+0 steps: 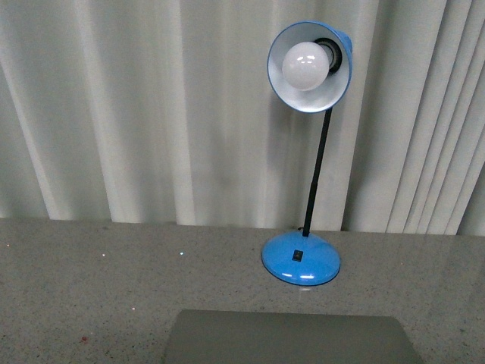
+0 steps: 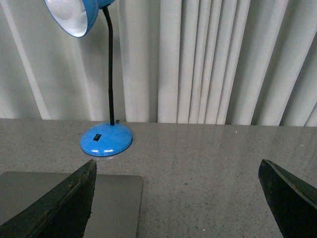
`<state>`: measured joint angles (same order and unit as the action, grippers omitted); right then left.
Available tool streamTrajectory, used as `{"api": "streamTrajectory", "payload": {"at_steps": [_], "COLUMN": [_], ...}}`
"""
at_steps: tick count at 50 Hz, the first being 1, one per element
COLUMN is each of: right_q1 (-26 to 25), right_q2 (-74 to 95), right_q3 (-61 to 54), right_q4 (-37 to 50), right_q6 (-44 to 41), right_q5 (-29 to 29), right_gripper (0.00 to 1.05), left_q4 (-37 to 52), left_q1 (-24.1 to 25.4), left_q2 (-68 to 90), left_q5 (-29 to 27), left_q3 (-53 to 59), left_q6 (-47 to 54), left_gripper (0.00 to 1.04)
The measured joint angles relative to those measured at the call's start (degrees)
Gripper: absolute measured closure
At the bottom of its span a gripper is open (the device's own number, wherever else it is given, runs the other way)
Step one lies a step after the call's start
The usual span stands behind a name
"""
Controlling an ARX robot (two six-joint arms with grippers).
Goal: Close laptop
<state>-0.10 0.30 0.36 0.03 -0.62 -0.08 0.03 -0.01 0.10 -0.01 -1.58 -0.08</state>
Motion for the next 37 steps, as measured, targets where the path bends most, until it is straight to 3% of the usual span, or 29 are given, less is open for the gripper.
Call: {"api": "streamTrajectory", "payload": {"at_steps": [37], "right_q1": [0.00], "right_q2": [0.00], "right_q3": [0.00], "right_q4": [0.00], "right_q6": [0.00], "right_q5": [0.00], "right_gripper": [0.07], "left_q4": [0.00], "left_q1": [0.00], "left_q2": [0.00], "left_q5": [0.00], "left_q3": [0.00], "left_q6": [0.00], "left_gripper": [0.07]}}
